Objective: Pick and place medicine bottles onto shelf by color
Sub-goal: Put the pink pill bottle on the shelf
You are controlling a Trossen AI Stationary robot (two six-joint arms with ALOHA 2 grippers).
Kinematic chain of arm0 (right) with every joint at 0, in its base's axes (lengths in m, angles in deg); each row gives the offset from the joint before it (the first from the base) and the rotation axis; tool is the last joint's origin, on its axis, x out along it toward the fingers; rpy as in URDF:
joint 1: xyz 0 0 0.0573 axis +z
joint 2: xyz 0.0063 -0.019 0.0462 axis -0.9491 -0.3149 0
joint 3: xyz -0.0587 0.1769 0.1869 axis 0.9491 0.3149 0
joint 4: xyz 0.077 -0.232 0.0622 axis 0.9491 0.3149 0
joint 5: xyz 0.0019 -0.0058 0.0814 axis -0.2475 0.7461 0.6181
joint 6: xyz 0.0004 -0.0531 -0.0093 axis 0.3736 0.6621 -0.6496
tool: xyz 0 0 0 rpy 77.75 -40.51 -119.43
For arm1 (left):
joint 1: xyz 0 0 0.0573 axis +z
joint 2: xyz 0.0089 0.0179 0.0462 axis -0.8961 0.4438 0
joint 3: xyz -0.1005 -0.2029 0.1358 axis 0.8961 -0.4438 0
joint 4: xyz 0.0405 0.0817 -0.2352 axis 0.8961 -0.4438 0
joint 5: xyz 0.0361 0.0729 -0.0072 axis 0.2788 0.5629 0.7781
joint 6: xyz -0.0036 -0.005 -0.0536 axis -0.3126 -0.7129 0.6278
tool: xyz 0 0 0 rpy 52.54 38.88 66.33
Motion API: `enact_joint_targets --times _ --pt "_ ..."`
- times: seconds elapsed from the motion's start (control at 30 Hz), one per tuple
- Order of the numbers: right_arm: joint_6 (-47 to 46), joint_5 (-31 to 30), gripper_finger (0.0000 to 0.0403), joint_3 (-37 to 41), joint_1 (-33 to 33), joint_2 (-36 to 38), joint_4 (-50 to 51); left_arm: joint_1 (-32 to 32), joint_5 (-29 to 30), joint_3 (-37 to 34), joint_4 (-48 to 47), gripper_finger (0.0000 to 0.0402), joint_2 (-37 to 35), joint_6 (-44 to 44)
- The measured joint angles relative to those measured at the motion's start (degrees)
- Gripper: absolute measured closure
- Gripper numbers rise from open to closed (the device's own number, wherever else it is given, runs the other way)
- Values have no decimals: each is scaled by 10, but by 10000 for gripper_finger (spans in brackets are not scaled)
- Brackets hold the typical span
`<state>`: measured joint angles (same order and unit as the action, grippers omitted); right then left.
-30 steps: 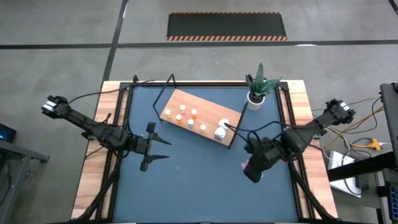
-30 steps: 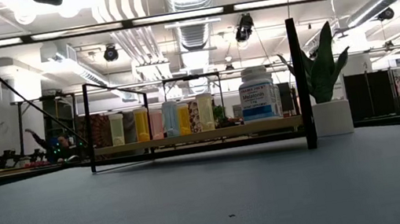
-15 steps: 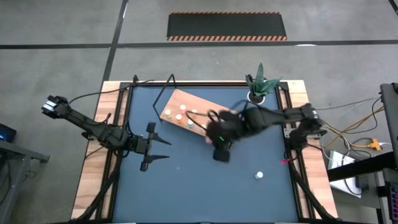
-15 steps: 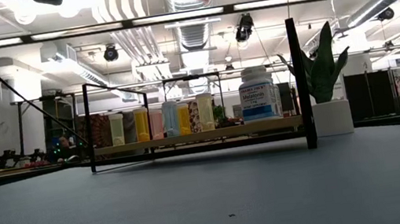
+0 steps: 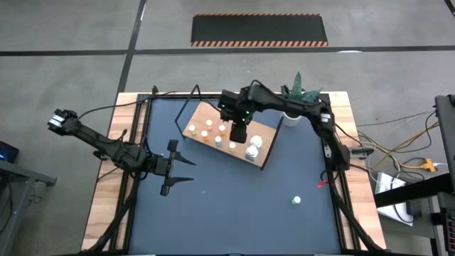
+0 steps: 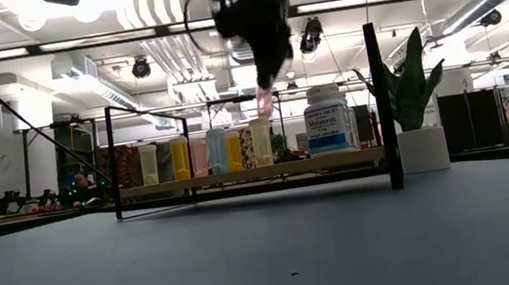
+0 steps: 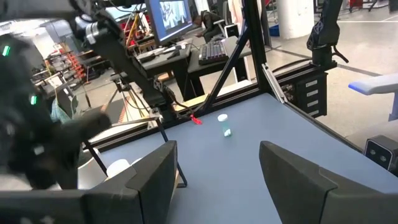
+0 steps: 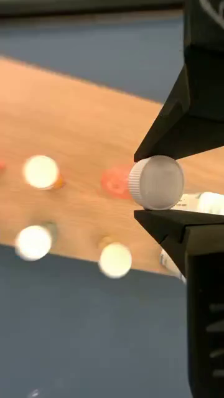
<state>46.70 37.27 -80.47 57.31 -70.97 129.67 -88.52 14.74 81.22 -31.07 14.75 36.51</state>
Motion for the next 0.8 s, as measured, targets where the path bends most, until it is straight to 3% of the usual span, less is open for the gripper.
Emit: enact_joint_targets --times 0.17,0.8 --pt "38 53 296 1 -22 -48 17 0 0 0 0 190 0 0" --pt "76 56 296 1 -24 -85 2 0 0 0 6 190 0 -1"
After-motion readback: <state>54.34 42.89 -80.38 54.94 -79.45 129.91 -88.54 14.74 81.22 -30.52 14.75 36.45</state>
